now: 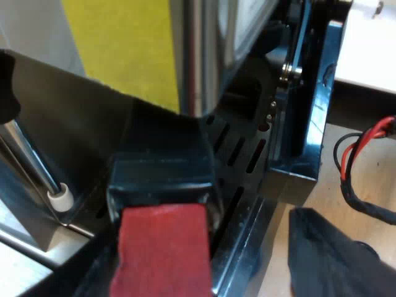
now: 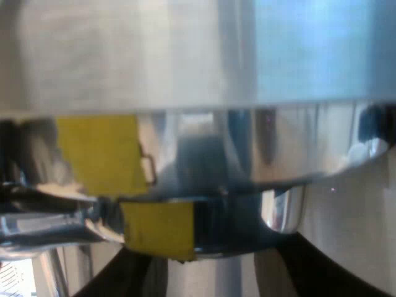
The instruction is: Put the handle in the coffee machine
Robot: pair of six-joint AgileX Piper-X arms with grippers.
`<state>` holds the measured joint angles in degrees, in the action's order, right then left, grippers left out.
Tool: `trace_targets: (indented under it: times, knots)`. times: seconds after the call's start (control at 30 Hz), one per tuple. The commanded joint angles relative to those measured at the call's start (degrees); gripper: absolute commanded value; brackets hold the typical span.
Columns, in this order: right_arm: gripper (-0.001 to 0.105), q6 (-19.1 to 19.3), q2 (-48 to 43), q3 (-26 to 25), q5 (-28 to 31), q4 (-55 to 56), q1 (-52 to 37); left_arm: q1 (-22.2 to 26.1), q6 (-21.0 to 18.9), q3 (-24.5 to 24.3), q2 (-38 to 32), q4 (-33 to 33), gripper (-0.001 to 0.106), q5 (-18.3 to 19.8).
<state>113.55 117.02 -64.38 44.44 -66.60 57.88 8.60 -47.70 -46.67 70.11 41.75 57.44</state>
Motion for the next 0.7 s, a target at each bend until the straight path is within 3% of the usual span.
trace_targets:
  times: [0.03,0.3,0.7]
  knots:
    - [0.036,1.08,-2.06,-0.99,-1.00,-5.57,-0.19,-0.03,0.87,-0.96,-1.41,-2.21,0.056,2.52]
    - [0.036,1.08,-2.06,-0.99,-1.00,-5.57,-0.19,-0.03,0.87,-1.42,-1.41,-3.47,0.056,2.52]
    - [0.036,1.08,-2.06,-0.99,-1.00,-5.57,-0.34,1.86,-0.03,-6.91,-1.41,-3.04,0.056,2.52]
